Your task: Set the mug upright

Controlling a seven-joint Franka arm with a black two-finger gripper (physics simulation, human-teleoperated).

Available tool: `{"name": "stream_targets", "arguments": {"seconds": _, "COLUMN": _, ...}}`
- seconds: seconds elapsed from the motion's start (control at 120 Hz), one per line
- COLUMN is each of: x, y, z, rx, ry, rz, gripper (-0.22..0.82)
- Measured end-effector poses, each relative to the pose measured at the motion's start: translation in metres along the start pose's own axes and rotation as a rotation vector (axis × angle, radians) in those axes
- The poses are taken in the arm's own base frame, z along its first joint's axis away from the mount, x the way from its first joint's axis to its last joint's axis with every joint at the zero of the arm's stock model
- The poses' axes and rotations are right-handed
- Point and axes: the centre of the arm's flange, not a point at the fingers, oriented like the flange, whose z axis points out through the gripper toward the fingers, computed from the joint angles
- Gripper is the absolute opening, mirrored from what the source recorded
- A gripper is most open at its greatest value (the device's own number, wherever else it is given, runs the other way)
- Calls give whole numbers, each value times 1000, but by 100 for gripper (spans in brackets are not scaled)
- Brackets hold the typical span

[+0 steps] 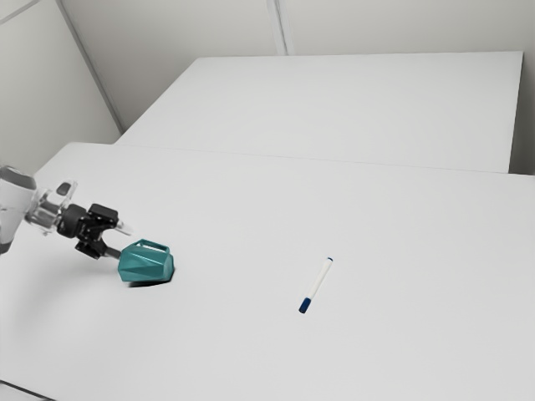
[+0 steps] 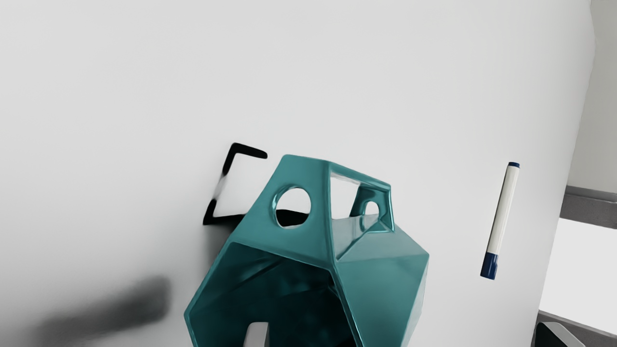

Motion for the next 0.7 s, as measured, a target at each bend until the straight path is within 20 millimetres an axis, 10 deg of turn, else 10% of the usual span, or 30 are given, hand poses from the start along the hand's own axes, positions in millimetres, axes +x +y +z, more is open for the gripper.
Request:
{"name": "stream_targets", "arguments": {"seconds": 0.2, "x": -6, "y": -2, "z": 23, "rx": -39, "ry": -2, "rz": 15, "gripper": 60}}
{"name": "stream_targets", "arguments": {"seconds": 0.425, "x": -8, "y": 3, "z": 22, "rx": -65, "ry": -7, "rz": 66, "gripper": 7}}
{"name": "stream_targets", "arguments": {"seconds": 0.7, "x": -10, "y": 22, "z": 24, "rx": -92, "ry": -37, "rz": 139, "gripper": -13}}
